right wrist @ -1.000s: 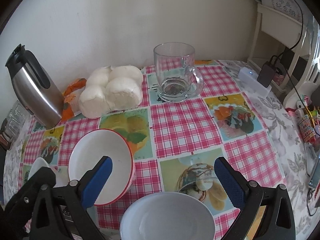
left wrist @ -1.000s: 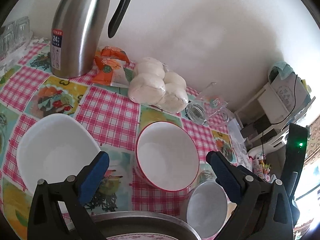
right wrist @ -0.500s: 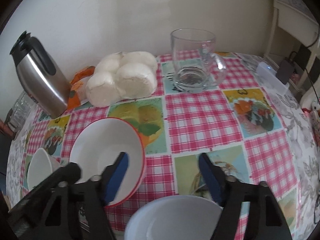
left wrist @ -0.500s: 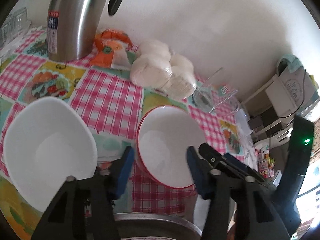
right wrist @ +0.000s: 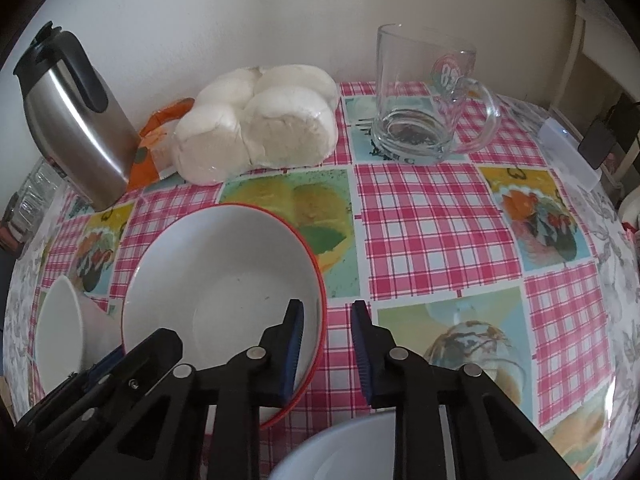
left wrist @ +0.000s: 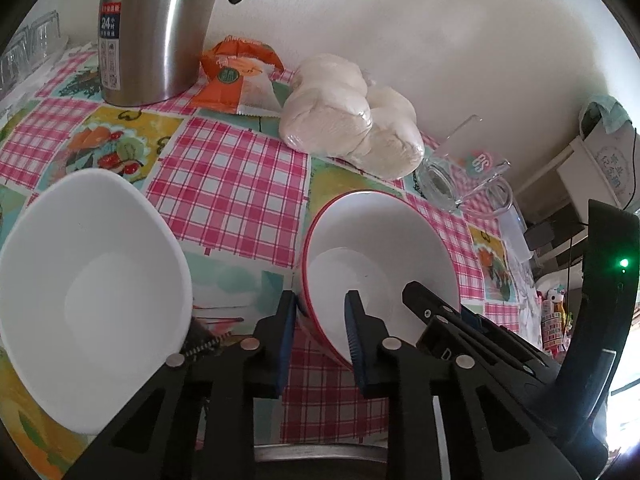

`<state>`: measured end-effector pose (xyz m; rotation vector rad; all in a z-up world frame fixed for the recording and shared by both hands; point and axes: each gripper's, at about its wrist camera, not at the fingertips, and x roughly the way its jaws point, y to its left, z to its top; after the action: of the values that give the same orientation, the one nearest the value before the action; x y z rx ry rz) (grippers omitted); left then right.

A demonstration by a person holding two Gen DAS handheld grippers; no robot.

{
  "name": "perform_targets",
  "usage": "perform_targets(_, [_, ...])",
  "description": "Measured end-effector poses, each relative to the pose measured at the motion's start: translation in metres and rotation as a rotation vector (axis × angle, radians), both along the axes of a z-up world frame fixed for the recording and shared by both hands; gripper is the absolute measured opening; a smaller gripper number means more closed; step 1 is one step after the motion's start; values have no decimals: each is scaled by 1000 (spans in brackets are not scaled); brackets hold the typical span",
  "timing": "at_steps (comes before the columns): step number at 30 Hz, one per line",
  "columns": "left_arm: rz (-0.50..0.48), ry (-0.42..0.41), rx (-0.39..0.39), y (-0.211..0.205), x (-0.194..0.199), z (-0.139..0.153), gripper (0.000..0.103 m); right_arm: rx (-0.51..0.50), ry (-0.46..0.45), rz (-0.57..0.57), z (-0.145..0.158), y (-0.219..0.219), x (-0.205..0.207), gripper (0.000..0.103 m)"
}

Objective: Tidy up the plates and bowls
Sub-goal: 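Close both grippers on the red-rimmed bowl rim and lift it, then carry the red-rimmed bowl with both grippers over the plate in the basin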

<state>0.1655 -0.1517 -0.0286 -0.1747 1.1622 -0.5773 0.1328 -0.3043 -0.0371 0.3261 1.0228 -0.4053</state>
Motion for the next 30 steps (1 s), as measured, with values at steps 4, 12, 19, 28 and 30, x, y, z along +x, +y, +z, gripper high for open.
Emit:
perform_targets(4, [5,23,-16,1,2,-5,21,16,16,-6,-7,-1,3,22])
perform_targets(12, [2,32,-35,4,1,-5,21,28,-5,0,-5,1,2,11])
perform_targets(19, [5,19,-32,4,-1,-1,21,27,-39,-3,2,3,-6,12])
perform_targets(28, [-13,-38,-41,4,-10,24,21,21,-104,-16,28,5,-21,12])
perform_targets(30, [-14,-50,-44,6,-15,32,21,21,-117,-19,34,7,-27,12])
